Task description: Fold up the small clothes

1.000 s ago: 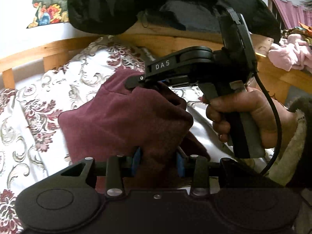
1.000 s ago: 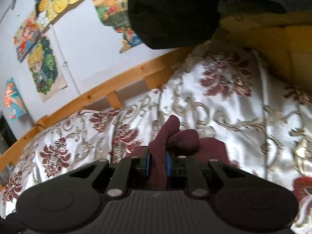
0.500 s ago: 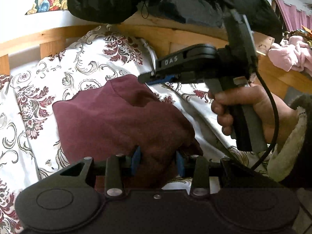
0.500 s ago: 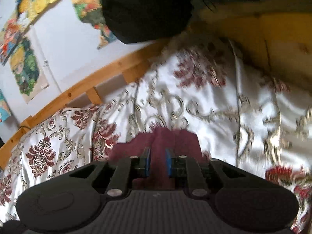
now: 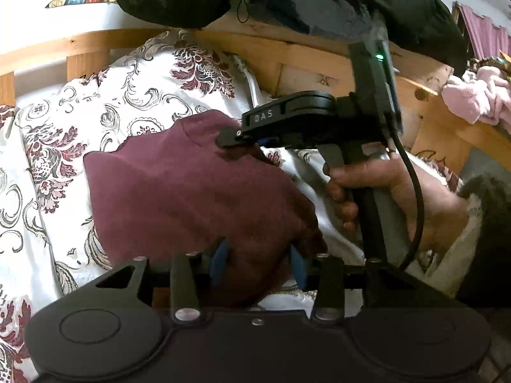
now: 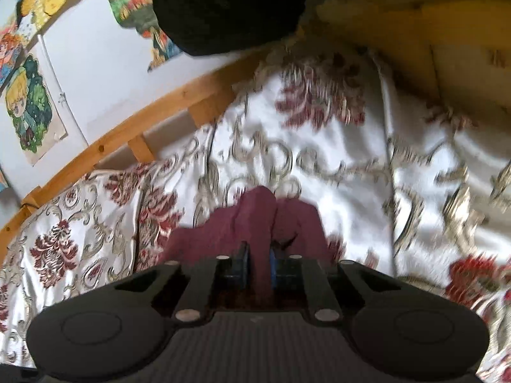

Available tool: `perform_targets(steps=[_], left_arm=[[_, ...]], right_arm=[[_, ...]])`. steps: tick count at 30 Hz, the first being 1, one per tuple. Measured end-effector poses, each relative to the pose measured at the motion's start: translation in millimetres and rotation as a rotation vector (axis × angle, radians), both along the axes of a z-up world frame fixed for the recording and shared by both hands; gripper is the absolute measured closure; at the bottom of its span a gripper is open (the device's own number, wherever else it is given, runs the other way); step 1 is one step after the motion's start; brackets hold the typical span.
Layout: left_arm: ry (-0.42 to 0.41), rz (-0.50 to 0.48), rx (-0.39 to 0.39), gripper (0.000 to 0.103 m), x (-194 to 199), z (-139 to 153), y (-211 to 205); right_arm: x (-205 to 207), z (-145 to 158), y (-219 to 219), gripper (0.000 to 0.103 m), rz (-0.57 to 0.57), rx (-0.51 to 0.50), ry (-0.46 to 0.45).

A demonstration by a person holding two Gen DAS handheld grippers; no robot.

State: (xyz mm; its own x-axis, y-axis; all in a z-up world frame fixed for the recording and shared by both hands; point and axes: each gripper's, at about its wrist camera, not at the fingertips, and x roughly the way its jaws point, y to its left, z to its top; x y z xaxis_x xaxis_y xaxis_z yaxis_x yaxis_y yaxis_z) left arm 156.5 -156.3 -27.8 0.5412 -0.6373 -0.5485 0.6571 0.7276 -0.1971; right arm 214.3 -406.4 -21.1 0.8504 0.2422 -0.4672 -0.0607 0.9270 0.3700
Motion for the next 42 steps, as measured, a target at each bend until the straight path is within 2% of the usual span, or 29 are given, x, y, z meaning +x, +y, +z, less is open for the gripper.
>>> perform_targets(steps=[4, 6, 9, 12, 15, 19, 21, 23, 26, 28, 30, 31, 32, 35, 37, 42], left_arm=[[-0.012, -0.022, -0.057, 0.054, 2, 14, -1], [-0.039, -0.031, -0.065, 0.041, -2, 17, 0], [-0.046, -0.020, -0.066, 0.038, -5, 17, 3], [-0.004, 0.049, -0.088, 0.027, 0, 16, 10], [0.051, 0.158, -0.139, 0.022, 7, 15, 25], [0.135, 0.335, -0.207, 0.014, 19, 11, 48], [0.168, 0.407, -0.222, 0.011, 23, 8, 57], [0.207, 0.458, -0.221, 0.010, 26, 4, 64], [0.282, 0.499, -0.178, 0.010, 32, -7, 68], [0.334, 0.500, -0.145, 0.009, 35, -16, 66], [0.375, 0.511, -0.169, 0.006, 35, -22, 69], [0.386, 0.517, -0.179, 0.004, 35, -25, 71], [0.396, 0.521, -0.180, 0.003, 35, -25, 73], [0.394, 0.521, -0.163, 0.001, 34, -27, 72], [0.387, 0.524, -0.150, 0.001, 34, -30, 70], [0.395, 0.533, -0.160, 0.001, 32, -37, 73]], right_arm=[[-3, 9, -9, 0.090, -0.057, -0.058, -0.035], [2, 3, -17, 0.090, -0.040, -0.034, -0.007], [5, -6, -24, 0.089, -0.048, 0.023, 0.028], [6, -6, -24, 0.085, -0.050, 0.020, 0.032], [4, -5, -25, 0.078, -0.058, 0.019, 0.040], [-5, 0, -29, 0.045, -0.053, 0.037, 0.051], [-13, 3, -29, 0.036, -0.037, 0.044, 0.067], [-19, 6, -27, 0.020, -0.005, 0.026, 0.108], [-27, 10, -17, 0.005, 0.062, -0.074, 0.189], [-34, 13, -8, 0.001, 0.093, -0.204, 0.217], [-42, 14, 1, 0.001, 0.104, -0.351, 0.233], [-45, 12, 4, 0.001, 0.116, -0.406, 0.242], [-46, 11, 5, 0.001, 0.131, -0.421, 0.247], [-48, 10, 5, 0.001, 0.151, -0.398, 0.252], [-48, 12, 3, 0.001, 0.157, -0.374, 0.220], [-45, 13, -17, 0.001, 0.100, -0.187, 0.142]])
